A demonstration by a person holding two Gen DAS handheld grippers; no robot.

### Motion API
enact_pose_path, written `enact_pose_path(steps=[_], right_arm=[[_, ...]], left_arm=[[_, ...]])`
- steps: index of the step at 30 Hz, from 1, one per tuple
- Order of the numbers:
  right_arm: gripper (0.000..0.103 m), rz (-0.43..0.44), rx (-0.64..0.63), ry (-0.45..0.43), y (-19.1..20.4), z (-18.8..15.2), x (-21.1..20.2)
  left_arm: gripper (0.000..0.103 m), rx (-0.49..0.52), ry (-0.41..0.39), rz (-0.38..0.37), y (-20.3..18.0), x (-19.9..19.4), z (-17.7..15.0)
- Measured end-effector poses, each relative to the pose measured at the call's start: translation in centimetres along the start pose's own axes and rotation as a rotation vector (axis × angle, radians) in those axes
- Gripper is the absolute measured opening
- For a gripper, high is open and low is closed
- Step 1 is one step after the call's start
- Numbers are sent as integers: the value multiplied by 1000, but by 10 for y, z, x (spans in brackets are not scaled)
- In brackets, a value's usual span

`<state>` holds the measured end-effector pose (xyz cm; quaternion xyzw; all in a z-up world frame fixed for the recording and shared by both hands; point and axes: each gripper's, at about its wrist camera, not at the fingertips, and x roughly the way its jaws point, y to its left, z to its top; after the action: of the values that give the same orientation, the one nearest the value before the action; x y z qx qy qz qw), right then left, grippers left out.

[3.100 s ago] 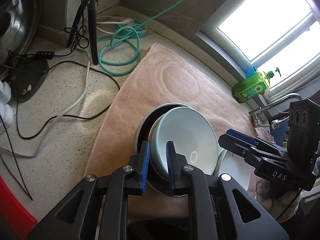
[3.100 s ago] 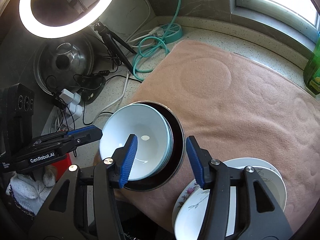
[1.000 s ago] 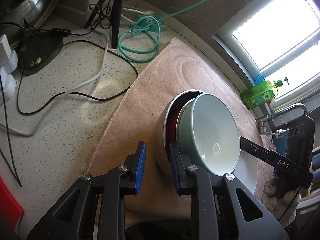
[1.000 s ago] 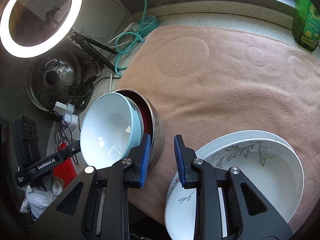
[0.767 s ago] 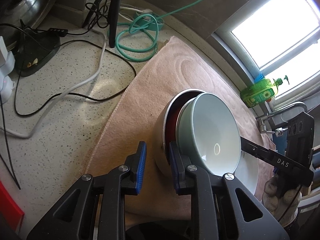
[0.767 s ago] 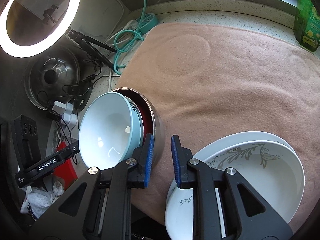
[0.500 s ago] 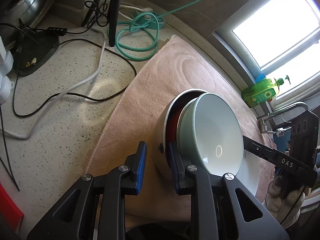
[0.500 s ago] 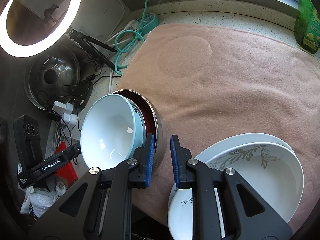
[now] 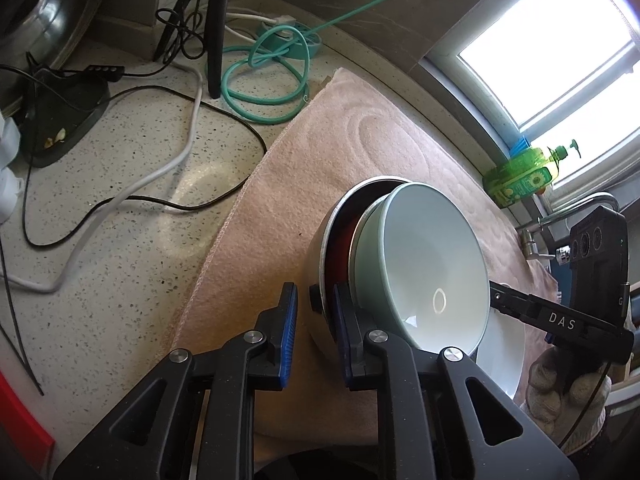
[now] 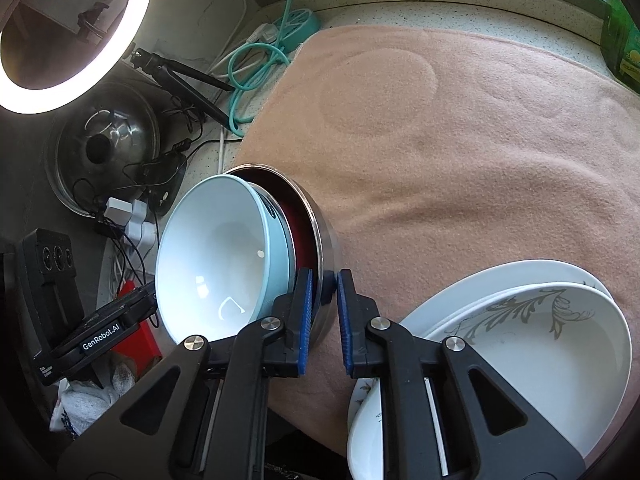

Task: Organize plates and bowls
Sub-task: 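Close both grippers on the large steel bowl rim, then lift the bowl stack and carry it over the white plate stack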

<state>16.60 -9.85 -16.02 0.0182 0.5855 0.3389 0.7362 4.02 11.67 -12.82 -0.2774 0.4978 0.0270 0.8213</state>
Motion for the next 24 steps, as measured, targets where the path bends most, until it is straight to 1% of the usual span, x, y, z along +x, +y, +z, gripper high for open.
enact_pose_path(steps=[1,2,7,15,24], right_arm=[[12,-1,2,1,0,0,0],[12,-5,1,1,1,0,0],[12,-14,-1,0,2,-1,-2],[12,-16,-15,-21,6,-3,-15],[12,-8,-15,-70,9,-10,-49]], left_arm=[[11,8,2,0,-2,1,0],[9,13,4,1,-3,1,1],[9,35,4,20,-7,1,1],[9,31,-2,8,-9,-7,-2],[9,60,-37,-14,-25,-28,-1]])
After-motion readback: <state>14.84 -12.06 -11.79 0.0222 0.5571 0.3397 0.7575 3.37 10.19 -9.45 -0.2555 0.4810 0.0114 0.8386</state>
